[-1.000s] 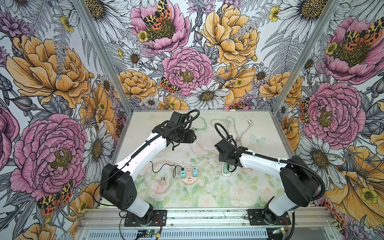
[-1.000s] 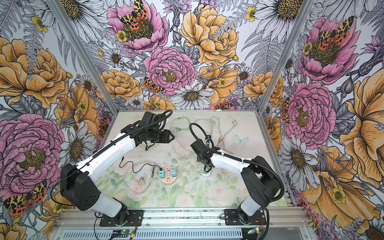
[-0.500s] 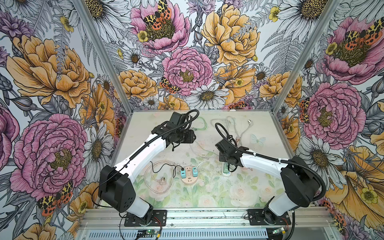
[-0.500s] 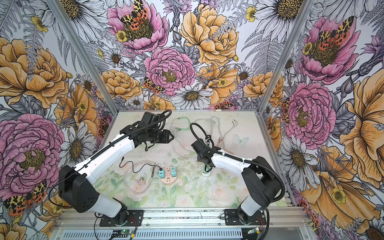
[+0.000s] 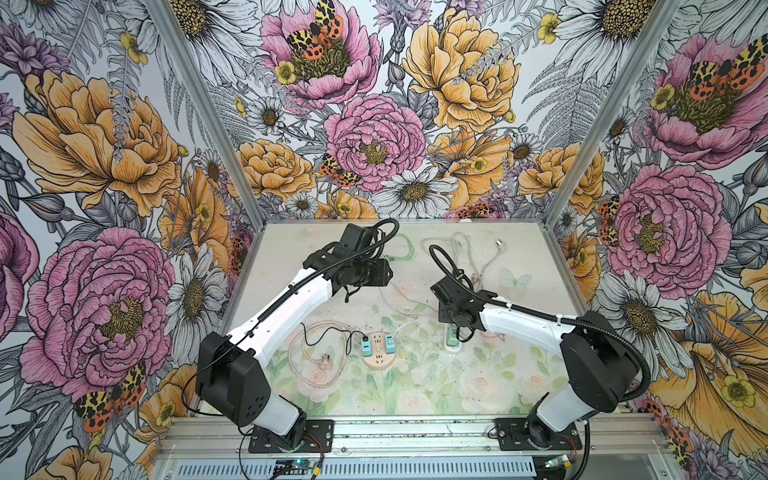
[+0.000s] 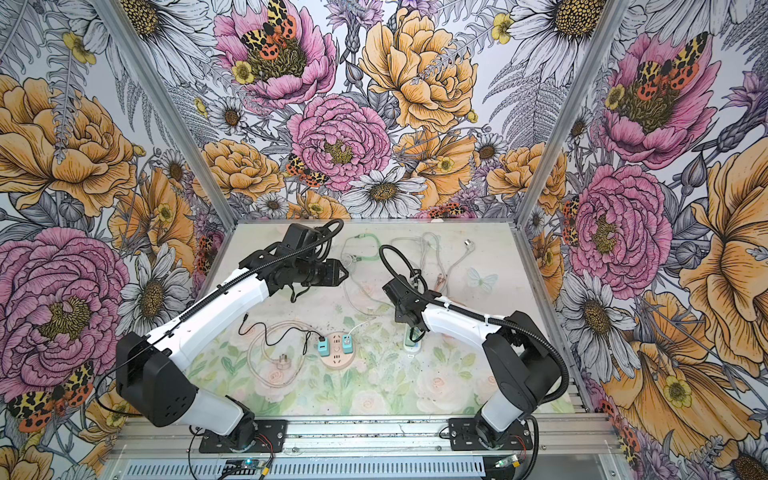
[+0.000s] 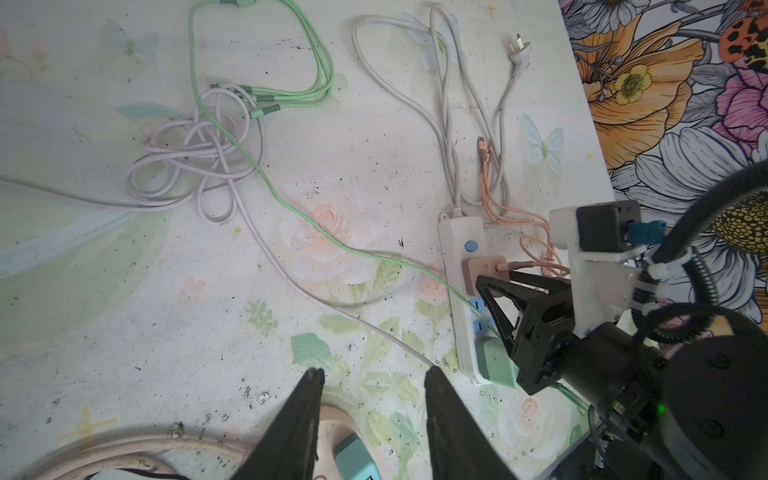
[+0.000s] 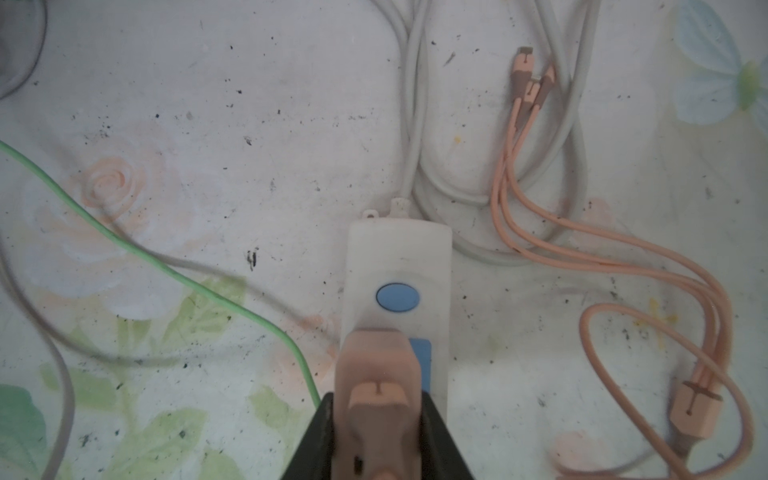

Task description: Insert the plug

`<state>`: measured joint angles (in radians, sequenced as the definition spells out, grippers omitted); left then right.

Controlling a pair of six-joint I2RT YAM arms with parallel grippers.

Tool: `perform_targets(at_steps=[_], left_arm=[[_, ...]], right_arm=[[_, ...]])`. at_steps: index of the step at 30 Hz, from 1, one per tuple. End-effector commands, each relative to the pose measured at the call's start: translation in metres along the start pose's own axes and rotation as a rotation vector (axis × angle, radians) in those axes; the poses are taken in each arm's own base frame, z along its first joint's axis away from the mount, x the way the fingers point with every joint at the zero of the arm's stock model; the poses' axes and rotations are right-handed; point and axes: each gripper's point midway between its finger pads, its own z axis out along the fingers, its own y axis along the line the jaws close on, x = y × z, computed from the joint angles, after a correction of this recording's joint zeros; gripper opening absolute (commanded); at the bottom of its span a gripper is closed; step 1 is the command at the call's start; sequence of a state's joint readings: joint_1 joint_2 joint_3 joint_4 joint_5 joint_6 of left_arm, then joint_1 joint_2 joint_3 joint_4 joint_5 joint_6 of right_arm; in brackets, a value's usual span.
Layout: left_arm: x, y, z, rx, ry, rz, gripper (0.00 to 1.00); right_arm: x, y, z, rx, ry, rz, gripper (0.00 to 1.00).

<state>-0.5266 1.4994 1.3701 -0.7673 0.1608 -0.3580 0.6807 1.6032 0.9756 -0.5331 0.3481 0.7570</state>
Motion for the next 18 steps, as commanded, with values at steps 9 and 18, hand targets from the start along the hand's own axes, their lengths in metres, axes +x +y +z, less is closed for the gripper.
perform_targets(at_steps=[9,18], left_arm=[[-0.015,-0.013,-0.029,-0.001,-0.078,0.013,0.43],[-0.011,-0.015,-0.035,0.005,-0.086,0.012,0.44]], right_arm=[[0.047,-0.014,-0.002,0.020,0.206,-0.085,0.27],[0.028,-0.011,-0.019,-0.010,0.145,-0.081,0.41]])
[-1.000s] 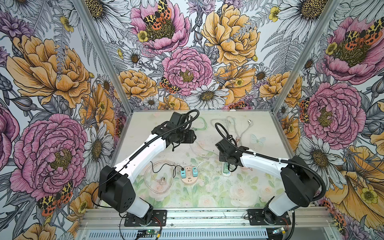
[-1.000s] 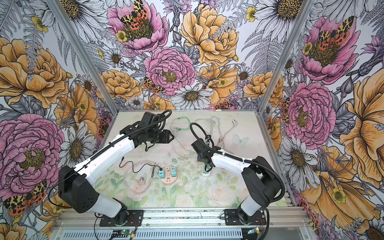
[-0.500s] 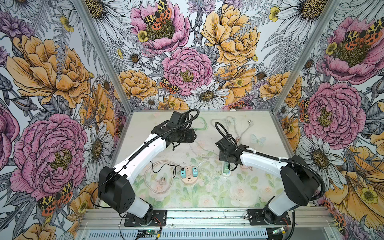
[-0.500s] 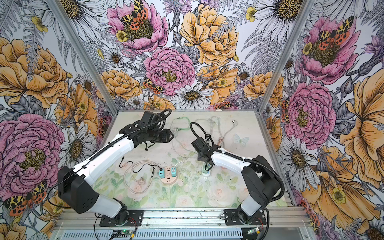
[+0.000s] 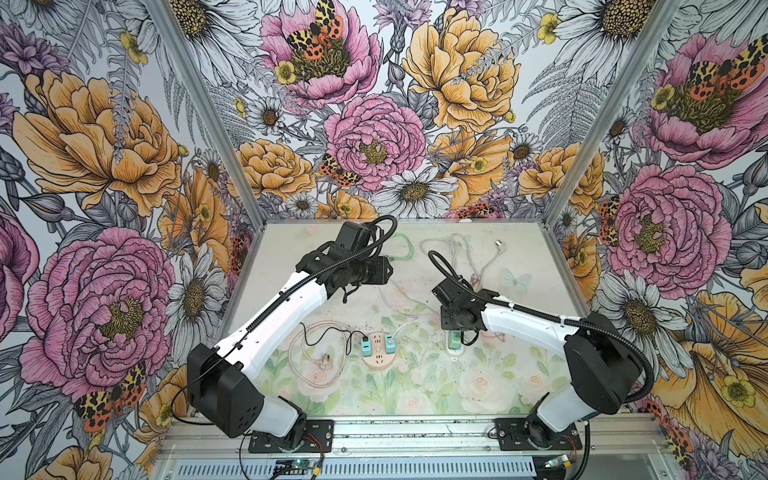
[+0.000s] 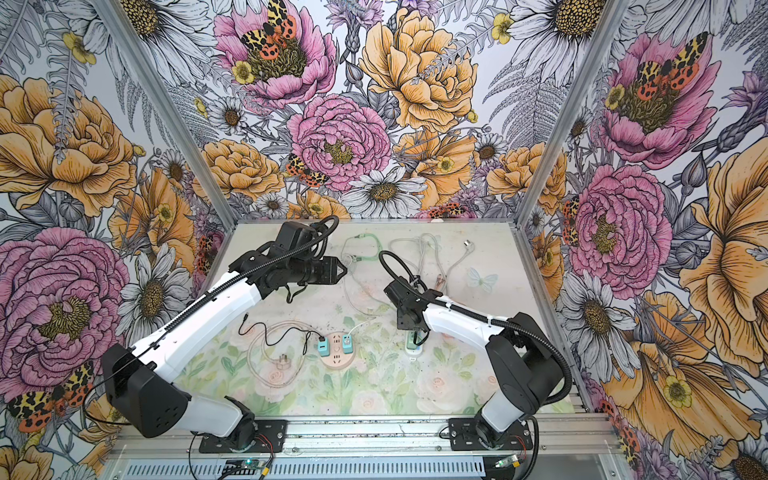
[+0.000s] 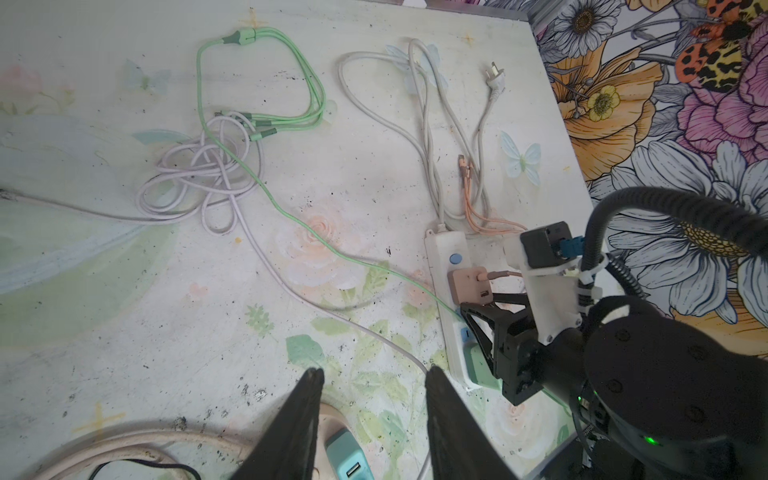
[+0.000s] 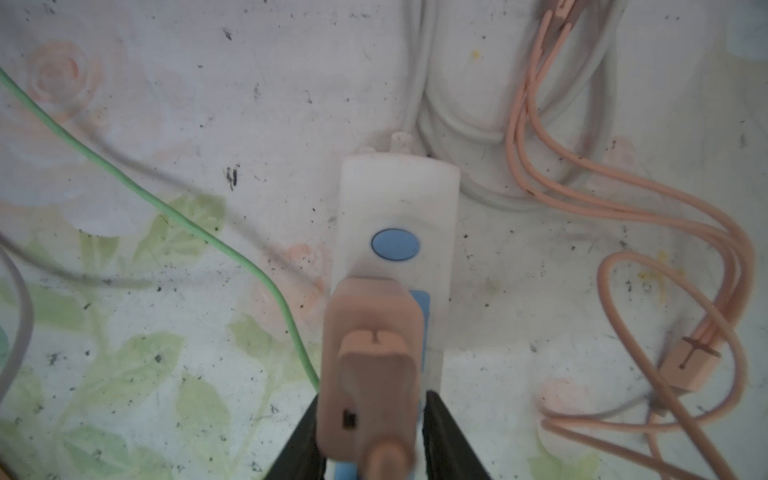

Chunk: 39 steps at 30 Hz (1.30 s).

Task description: Insert the plug

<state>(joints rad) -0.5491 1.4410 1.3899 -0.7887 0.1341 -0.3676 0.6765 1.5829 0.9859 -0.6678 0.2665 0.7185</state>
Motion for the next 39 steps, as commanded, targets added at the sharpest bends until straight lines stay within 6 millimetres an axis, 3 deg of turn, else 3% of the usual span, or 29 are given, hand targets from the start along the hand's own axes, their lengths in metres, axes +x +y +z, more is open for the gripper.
perform_targets(at_steps=[1,9,24,28,34,39], left_arm=[[-0.004,-0.003,-0.011,-0.007,-0.033,-0.003,0.44],[-0.003,-0.004,-0.021,-0.003,-0.053,-0.003,0.45],[0.000,-0.006,-0.022,-0.010,-0.045,0.001,0.48],[-0.001,-0.008,-0.022,-0.008,-0.040,0.008,0.50],[-0.004,-0.013,-0.020,-0.006,-0.029,0.026,0.50],[-0.003,-0.015,-0.021,-0.006,-0.030,0.030,0.50]], right_arm=[[0.006,-0.003,-0.009,-0.011,0.021,-0.014,0.41],[0.000,-0.003,-0.019,-0.029,-0.010,-0.007,0.41],[0.003,-0.007,-0.038,-0.104,-0.011,0.019,0.47],[0.000,0.002,-0.049,-0.186,-0.001,0.001,0.50],[0.014,0.023,-0.058,-0.351,0.105,-0.060,0.51],[0.018,0.012,-0.053,-0.313,0.114,-0.070,0.51]])
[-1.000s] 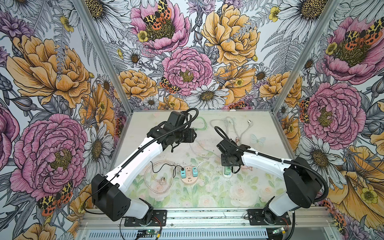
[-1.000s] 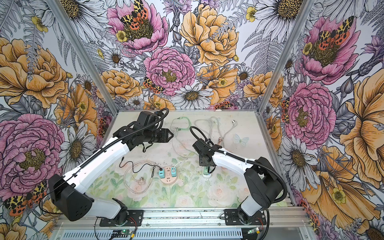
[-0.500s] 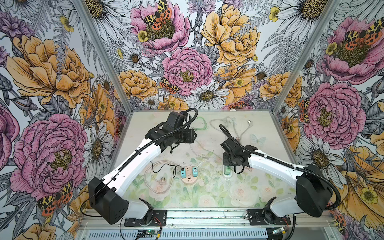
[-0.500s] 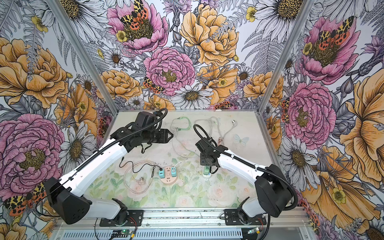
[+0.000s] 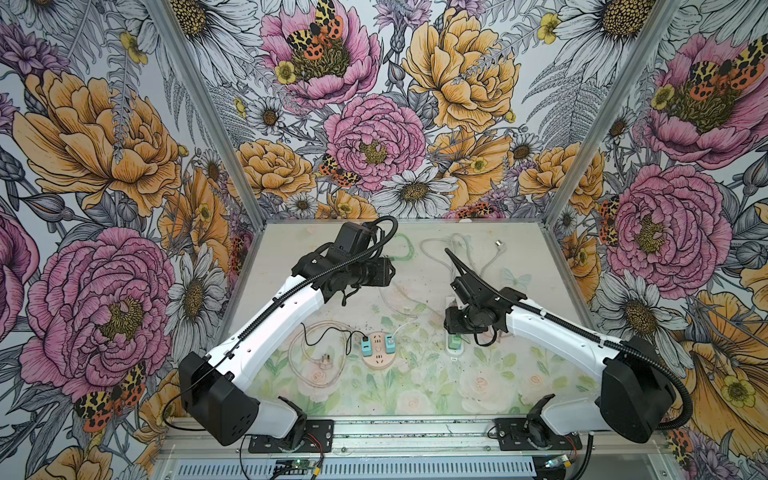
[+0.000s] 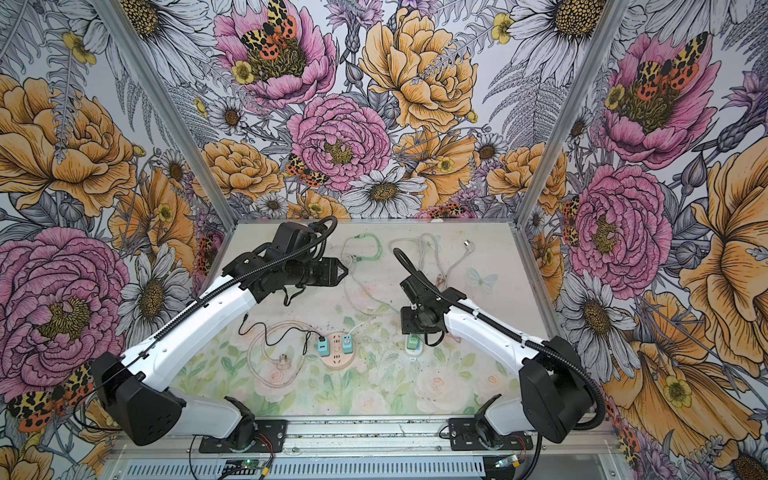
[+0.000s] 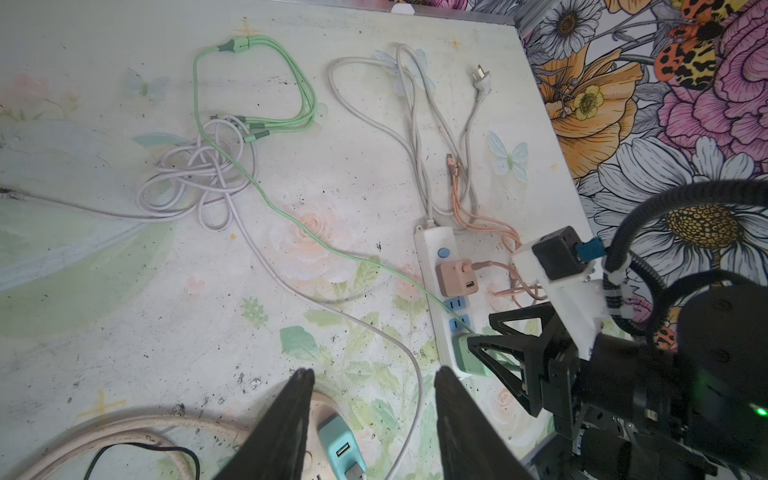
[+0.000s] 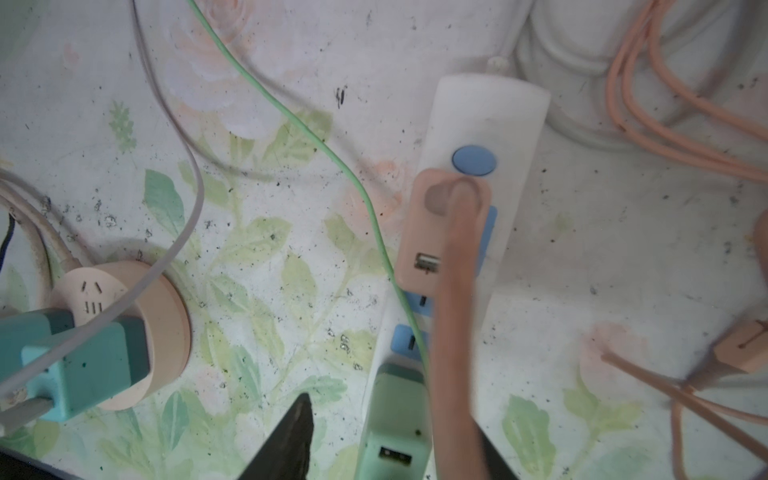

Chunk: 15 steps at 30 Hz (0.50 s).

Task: Insert the plug
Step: 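Open right gripper and lift it off the pink charger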

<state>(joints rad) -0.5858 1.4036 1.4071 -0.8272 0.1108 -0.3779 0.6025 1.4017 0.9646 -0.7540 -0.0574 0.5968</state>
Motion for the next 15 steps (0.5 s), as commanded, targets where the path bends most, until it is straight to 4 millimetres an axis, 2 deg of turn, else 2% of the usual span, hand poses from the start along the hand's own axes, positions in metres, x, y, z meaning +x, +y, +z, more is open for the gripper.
perform_targets(at_steps=[1,7,15], left_arm=[[-0.006,-0.002,-0.005,-0.014,-0.019,0.012,0.50],[-0.007,-0.001,-0.011,-0.024,-0.028,0.015,0.50],[-0.009,-0.001,-0.015,-0.031,-0.038,0.024,0.51]], right_arm=[[0.001,0.002,-0.008,-0.027,0.006,-0.027,0.51],[-0.007,0.004,-0.031,-0.044,-0.025,-0.075,0.51],[-0.021,-0.006,-0.068,-0.013,-0.118,-0.122,0.51]])
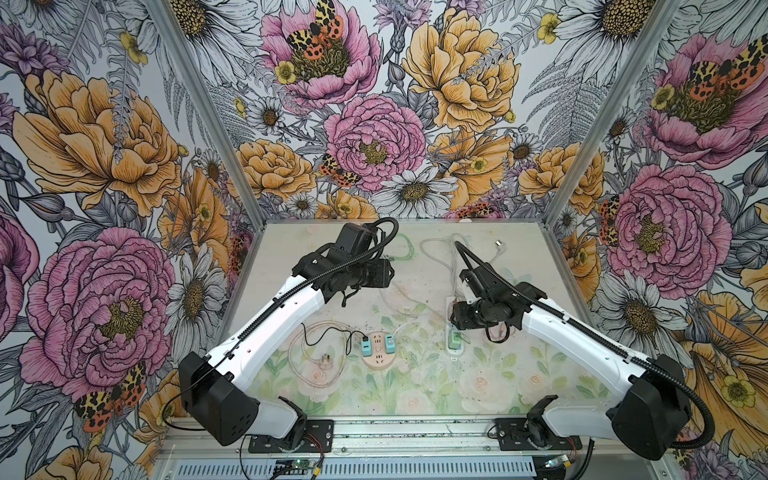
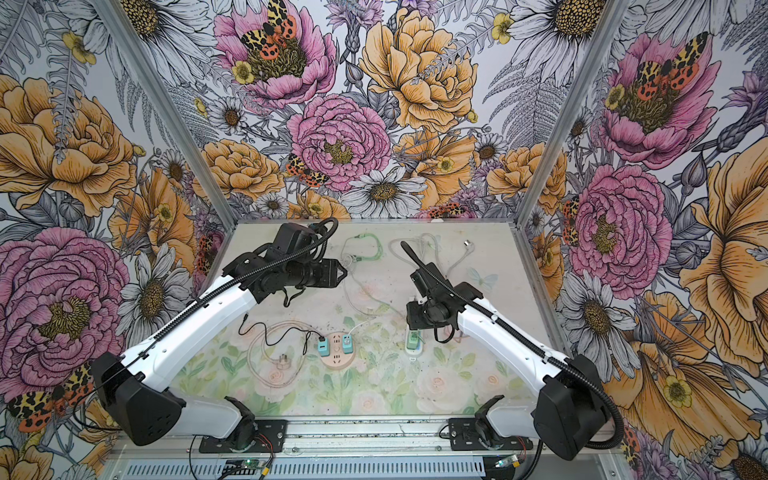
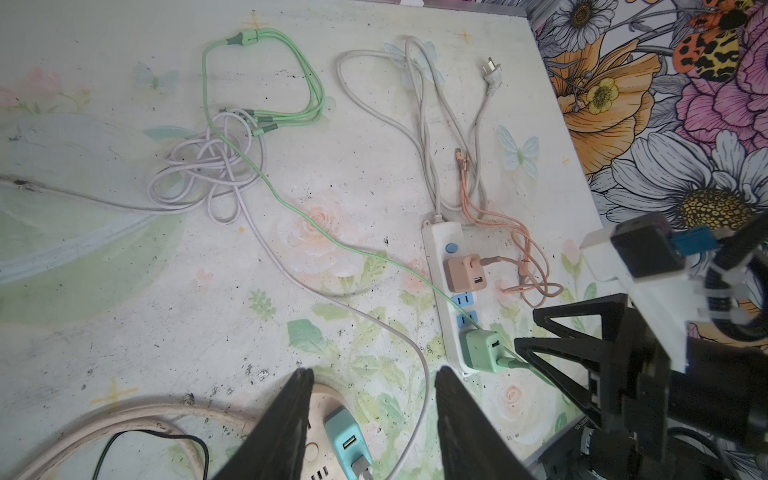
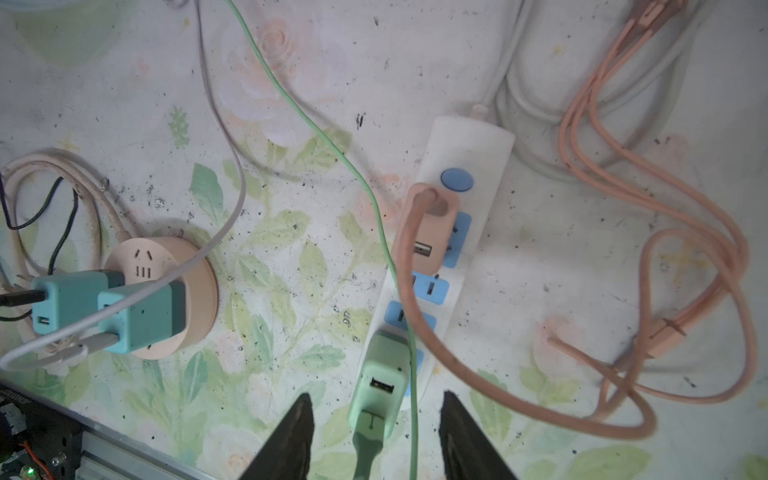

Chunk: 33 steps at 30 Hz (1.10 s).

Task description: Insert the plug

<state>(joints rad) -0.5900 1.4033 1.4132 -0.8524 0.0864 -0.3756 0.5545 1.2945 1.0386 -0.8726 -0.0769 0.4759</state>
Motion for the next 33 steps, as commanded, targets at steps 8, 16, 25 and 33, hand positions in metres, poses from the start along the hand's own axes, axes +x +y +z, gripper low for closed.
perform_targets(at_steps=[8,16,25,33], left_arm=[[-0.018,0.005,-0.019,-0.070,-0.061,0.053,0.53],[-0.035,0.027,-0.016,-0.133,-0.086,0.068,0.58],[-0.062,0.059,-0.007,-0.266,-0.155,0.164,0.66],[-0.084,0.100,-0.020,-0.350,-0.278,0.134,0.99]], right_arm=[[-0.044,-0.030,-0.074,0.110,-0.268,-0.055,0.61],[-0.070,-0.077,-0.114,0.214,-0.390,-0.021,0.71],[-0.114,-0.157,-0.120,0.283,-0.507,0.295,0.72],[-0.144,-0.204,-0.122,0.279,-0.584,0.379,0.74]])
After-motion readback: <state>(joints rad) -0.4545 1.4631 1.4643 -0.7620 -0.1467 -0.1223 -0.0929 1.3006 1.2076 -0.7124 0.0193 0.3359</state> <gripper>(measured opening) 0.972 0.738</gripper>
